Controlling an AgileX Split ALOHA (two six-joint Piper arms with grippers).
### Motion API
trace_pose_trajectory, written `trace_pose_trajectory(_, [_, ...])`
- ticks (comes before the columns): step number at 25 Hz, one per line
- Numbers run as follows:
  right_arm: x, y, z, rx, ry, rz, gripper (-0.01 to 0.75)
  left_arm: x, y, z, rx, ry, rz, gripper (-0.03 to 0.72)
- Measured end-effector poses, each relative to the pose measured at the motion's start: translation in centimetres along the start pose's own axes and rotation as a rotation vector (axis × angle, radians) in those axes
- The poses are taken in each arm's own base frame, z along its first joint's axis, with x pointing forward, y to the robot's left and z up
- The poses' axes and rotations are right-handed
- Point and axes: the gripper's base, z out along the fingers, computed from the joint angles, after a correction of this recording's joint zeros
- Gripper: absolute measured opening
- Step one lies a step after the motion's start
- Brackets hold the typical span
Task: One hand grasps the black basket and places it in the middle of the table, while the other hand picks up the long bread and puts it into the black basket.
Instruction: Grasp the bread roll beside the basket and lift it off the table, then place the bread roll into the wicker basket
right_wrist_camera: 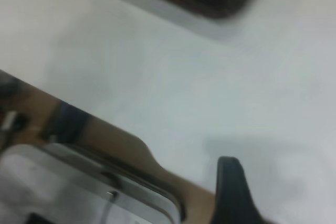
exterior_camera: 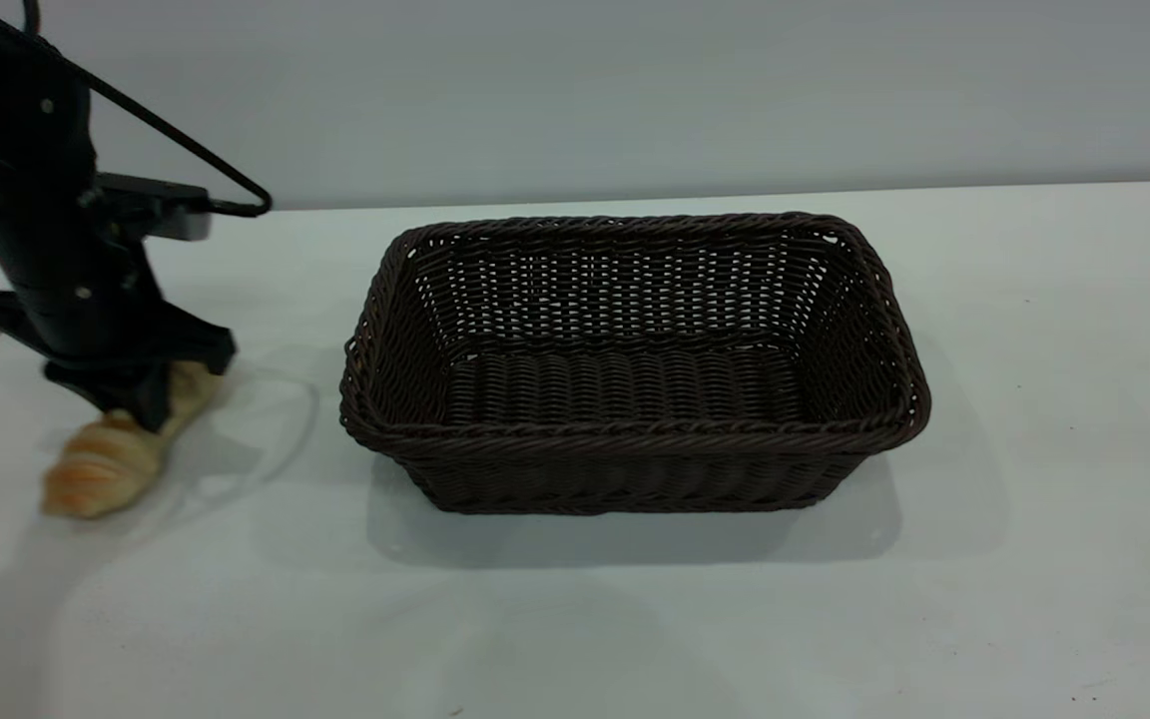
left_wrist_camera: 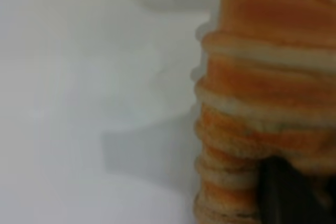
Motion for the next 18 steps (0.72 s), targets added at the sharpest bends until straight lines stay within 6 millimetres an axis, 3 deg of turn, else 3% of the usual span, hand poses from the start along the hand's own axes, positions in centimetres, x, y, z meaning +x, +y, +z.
trace_pose_trajectory(3, [5.1,-0.1,0.0,0.086,-0.021,0.026,0.505,-0.7,0.2,-3.3,-0.035,-0.016,0.007,0.078])
trace_pose_trajectory(5, [7.9,0.1,0.2,0.111,-0.058,0.023,0.505,-2.0,-0.7,-7.3,-0.046,-0.102,0.034,0.075])
trace_pose_trajectory(8, [11.0,0.4,0.8,0.122,-0.12,0.009,0.505,-3.1,-4.1,-13.0,-0.033,-0.244,0.131,0.076])
trace_pose_trajectory(10, [12.2,0.5,1.0,0.129,-0.167,-0.01,0.505,-3.2,-7.0,-15.5,-0.012,-0.308,0.199,0.071])
trace_pose_trajectory(14, [12.8,0.7,0.8,0.139,-0.236,-0.041,0.495,-2.0,-14.3,-17.5,0.058,-0.364,0.353,0.066])
trace_pose_trajectory(18, [12.8,0.7,0.8,0.141,-0.241,-0.046,0.481,0.0,-22.1,-16.4,0.151,-0.435,0.522,0.066])
